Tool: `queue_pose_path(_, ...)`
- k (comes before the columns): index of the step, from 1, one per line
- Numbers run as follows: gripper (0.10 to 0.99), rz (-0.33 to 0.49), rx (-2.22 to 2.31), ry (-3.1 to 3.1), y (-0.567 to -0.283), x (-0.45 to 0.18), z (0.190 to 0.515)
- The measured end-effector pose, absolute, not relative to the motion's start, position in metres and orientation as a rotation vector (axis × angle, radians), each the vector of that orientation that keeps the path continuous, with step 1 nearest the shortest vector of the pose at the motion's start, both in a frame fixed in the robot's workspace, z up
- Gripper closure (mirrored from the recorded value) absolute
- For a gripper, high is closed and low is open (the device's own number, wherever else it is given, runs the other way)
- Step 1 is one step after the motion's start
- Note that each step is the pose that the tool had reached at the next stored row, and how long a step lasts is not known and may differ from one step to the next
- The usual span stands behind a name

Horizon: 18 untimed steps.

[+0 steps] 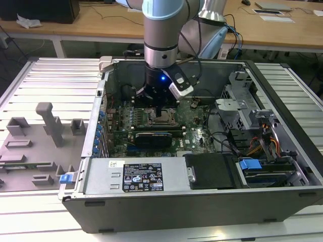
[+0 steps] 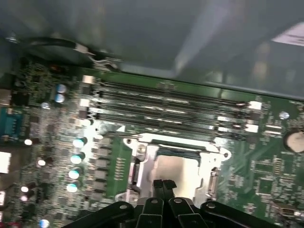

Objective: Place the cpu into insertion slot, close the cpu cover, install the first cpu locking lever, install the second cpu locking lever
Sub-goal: 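Close the cpu cover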

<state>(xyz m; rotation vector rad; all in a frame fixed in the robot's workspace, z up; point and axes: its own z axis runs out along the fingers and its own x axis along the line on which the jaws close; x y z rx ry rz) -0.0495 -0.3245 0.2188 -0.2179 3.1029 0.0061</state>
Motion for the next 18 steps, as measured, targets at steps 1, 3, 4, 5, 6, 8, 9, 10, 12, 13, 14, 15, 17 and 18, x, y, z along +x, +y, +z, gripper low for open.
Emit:
queue_pose_path(1, 0.98, 0.006, -0.218, 3.104, -0.324, -0.046, 0.219)
queue_pose_path(3, 0.98, 0.006, -0.218, 3.106, -0.325, -0.039, 0.219)
queue_pose_path(4, 0.98, 0.006, -0.218, 3.106, -0.325, -0.039, 0.219)
queue_pose_path(5, 0.98, 0.006, -0.218, 3.106, -0.324, -0.039, 0.22)
queue_pose_path(6, 0.98, 0.006, -0.218, 3.106, -0.324, -0.039, 0.222)
queue_pose_path(8, 0.98, 0.006, -0.218, 3.106, -0.324, -0.039, 0.227)
queue_pose_path(9, 0.98, 0.006, -0.218, 3.106, -0.324, -0.039, 0.23)
queue_pose_path(10, 0.98, 0.006, -0.217, 3.106, -0.324, -0.039, 0.232)
queue_pose_path(12, 0.98, 0.006, -0.217, 3.107, -0.324, -0.039, 0.236)
queue_pose_path(13, 0.98, 0.007, -0.217, 3.106, -0.324, -0.039, 0.236)
queue_pose_path(14, 0.98, 0.007, -0.217, 3.106, -0.324, -0.039, 0.236)
queue_pose_path(15, 0.98, 0.007, -0.217, 3.106, -0.324, -0.039, 0.236)
queue_pose_path(17, 0.98, 0.007, -0.217, 3.106, -0.324, -0.039, 0.236)
queue_pose_path(18, 0.98, 0.006, -0.217, 3.106, -0.324, -0.039, 0.236)
